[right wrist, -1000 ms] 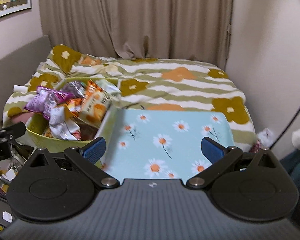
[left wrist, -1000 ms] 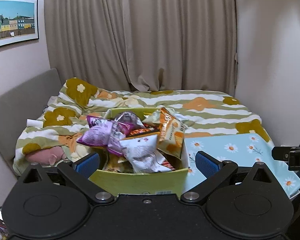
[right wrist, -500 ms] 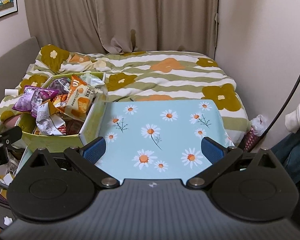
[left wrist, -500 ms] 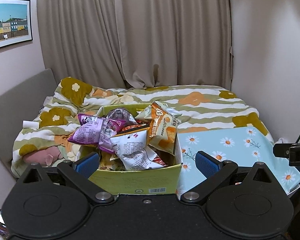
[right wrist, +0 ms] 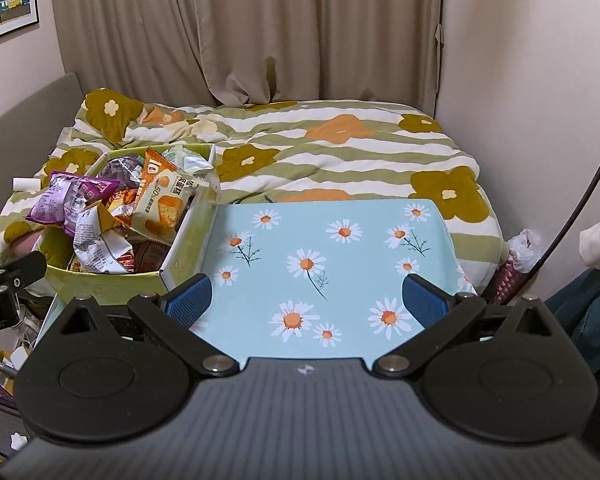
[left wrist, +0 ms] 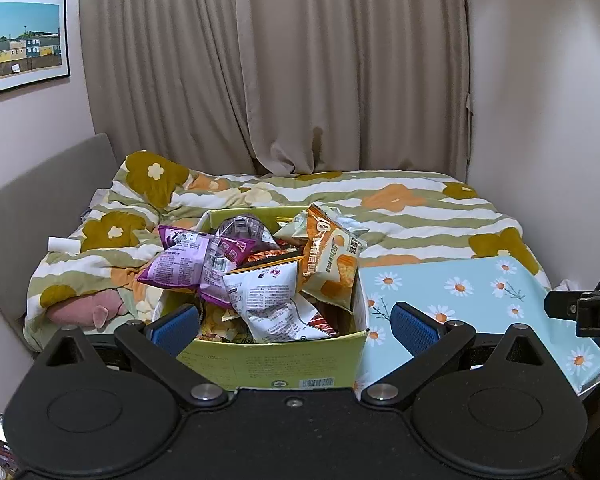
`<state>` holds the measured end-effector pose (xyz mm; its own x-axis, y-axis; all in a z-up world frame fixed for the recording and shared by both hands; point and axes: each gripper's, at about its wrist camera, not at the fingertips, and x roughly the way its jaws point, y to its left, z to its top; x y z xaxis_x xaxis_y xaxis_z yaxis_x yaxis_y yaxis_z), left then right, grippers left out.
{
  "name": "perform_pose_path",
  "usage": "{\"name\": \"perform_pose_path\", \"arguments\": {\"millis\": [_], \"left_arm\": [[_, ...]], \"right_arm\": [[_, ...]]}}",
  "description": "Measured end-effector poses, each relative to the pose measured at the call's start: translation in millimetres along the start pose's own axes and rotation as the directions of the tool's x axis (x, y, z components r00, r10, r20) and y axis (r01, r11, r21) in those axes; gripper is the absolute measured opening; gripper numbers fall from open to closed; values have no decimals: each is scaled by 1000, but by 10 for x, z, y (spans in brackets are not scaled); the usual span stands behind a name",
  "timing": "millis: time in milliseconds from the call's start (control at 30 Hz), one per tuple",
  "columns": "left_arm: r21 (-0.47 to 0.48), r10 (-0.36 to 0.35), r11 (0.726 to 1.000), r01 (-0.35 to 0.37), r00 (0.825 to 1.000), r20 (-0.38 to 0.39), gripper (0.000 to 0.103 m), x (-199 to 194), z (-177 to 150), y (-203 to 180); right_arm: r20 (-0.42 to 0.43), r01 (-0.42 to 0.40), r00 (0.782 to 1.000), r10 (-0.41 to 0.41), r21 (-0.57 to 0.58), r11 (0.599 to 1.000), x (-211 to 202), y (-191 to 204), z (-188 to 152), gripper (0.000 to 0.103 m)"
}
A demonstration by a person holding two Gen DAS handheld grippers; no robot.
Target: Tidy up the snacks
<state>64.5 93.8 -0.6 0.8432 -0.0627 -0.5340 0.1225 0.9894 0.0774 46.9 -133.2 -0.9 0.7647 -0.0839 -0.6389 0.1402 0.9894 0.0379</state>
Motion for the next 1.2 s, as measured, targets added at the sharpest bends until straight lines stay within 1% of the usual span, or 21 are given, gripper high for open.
{"name": "perform_pose_path", "arguments": {"millis": [400, 600, 1033, 1100, 1200], "left_arm": [[-11, 5, 1000, -5, 1000, -4, 103, -1, -3, 25], [-35, -5, 999, 5, 1000, 0, 103, -17, -3, 55], [-28, -4, 1000, 4, 1000, -7, 103, -29, 4, 92], [-29, 8, 1000, -8, 1000, -4, 103, -31, 8, 93], [-19, 48, 999, -48, 999, 17, 103, -51, 6, 95]], "right_arm": [[-5, -8, 1000, 8, -11, 1000, 51, 44, 33, 103], [-5, -9, 1000, 9, -11, 1000, 50, 44, 29, 103], [-1, -12, 1000, 12, -16, 1000, 68, 112, 13, 103], [-1, -14, 1000, 14, -16, 1000, 64, 132, 9, 103], [0, -19, 1000, 19, -19, 1000, 72, 196, 0, 103]]}}
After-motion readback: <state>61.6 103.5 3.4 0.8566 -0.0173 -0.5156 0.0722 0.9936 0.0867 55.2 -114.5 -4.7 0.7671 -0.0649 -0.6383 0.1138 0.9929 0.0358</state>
